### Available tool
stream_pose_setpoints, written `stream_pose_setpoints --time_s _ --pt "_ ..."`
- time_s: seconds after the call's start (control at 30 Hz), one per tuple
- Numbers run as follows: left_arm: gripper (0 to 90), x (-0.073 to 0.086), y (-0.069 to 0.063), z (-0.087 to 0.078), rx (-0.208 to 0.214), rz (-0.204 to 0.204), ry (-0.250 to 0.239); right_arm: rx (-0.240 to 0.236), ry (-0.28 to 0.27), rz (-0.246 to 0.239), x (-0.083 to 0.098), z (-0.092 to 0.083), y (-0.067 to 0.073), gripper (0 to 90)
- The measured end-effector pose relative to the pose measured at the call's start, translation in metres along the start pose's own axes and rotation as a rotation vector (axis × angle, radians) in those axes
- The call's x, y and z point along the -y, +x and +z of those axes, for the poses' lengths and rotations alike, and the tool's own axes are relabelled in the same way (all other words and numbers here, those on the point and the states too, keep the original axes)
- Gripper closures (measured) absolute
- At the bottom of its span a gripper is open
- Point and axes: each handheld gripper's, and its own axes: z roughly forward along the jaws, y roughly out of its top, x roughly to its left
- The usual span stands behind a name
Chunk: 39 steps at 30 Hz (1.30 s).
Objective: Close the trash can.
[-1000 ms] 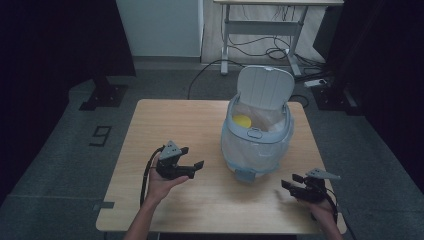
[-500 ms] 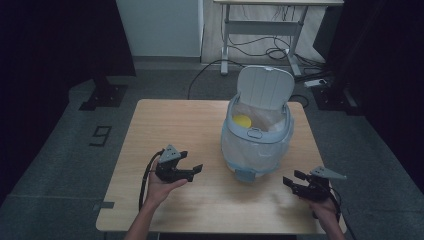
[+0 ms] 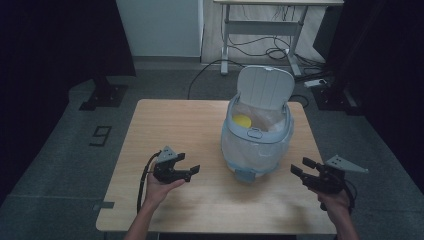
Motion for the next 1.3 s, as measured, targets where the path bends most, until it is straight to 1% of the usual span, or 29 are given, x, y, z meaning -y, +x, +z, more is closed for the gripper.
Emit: stream_pose_setpoints --time_s 0.13,0.3,0.37,0.53,0.7,0.8,0.97,1.03,1.1,1.2,1.3 --pt "20.3 0.003 0.000 0.003 0.003 -0.002 0.007 0.006 -0.013 -0.019 -0.022 -0.004 -0.001 32.9" --pt "20.3 0.006 0.000 0.006 0.007 -0.002 0.020 -0.006 -0.043 -0.020 -0.049 -0.003 -0.001 32.8" --pt "20.3 0.006 0.000 0.007 0.011 -0.007 0.020 -0.007 -0.049 -0.029 -0.058 -0.001 0.001 32.8" --pt "20.3 0.008 0.000 0.010 0.014 -0.001 0.036 -0.026 -0.067 -0.051 -0.082 0.004 0.009 32.7" --pt "20.3 0.009 0.000 0.010 0.028 -0.012 0.032 -0.035 -0.065 -0.073 -0.102 0.013 0.010 32.6" --pt "20.3 0.010 0.000 0.010 0.036 -0.015 0.032 -0.048 -0.072 -0.077 -0.113 0.017 0.010 32.6" --pt "20.3 0.011 0.000 0.012 0.042 -0.013 0.037 -0.051 -0.068 -0.086 -0.128 0.023 0.010 32.6" --pt "20.3 0.011 0.001 0.012 0.052 -0.025 0.035 -0.057 -0.067 -0.085 -0.132 0.025 0.009 32.6" --pt "20.3 0.012 0.001 0.011 0.050 -0.025 0.036 -0.057 -0.059 -0.085 -0.136 0.028 0.007 32.6" --pt "20.3 0.012 0.003 0.011 0.055 -0.039 0.033 -0.049 -0.050 -0.088 -0.141 0.032 0.004 32.6" --pt "20.3 0.013 0.004 0.011 0.052 -0.041 0.037 -0.048 -0.044 -0.086 -0.146 0.037 0.000 32.6"
